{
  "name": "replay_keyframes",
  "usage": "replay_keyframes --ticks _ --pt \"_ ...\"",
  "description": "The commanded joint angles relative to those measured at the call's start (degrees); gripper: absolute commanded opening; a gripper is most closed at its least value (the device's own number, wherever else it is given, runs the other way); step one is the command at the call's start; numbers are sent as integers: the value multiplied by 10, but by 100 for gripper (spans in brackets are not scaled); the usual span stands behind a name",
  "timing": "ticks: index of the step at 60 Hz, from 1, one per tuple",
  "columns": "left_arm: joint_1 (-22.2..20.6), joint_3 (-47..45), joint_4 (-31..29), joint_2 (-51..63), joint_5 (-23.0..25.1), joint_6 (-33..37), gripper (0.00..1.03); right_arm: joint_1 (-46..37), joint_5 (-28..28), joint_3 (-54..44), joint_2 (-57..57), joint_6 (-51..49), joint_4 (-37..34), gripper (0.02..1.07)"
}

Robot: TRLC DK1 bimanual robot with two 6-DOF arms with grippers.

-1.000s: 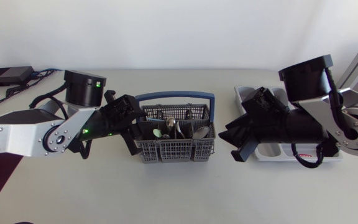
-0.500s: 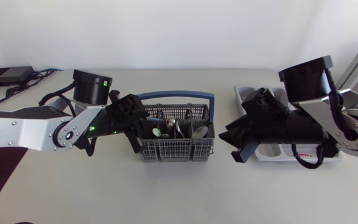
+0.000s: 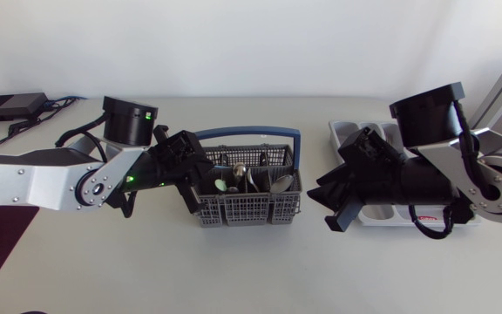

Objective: Sort the cutlery from the basket into the organizer compartments.

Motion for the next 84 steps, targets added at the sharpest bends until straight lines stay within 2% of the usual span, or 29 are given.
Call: replay_keyframes --ticks 1,11,29,38,53,60,69,74,84 --pt "-7 7 -3 -7 -4 5 4 5 1 -19 -6 -6 0 48" --pt "-13 15 -25 -32 -11 9 4 9 1 -26 -15 -6 0 48" --pt "-28 44 -101 -76 -19 42 4 17 0 -40 -36 -5 -5 48" --pt "-39 58 -151 -119 -40 64 4 20 1 -43 -53 -6 -13 48" --pt "-38 65 -245 -237 -48 76 4 39 7 -44 -97 -14 -24 48" --pt "-39 70 -295 -311 -47 73 3 80 50 -41 -121 -20 -30 49" --pt "-54 80 -362 -398 -45 40 3 178 132 -30 -153 -21 -40 49" --pt "-71 80 -386 -425 -43 17 3 230 176 -20 -155 -21 -42 49" --pt "-70 65 -401 -435 -10 -20 3 283 226 9 -126 -24 -41 49"
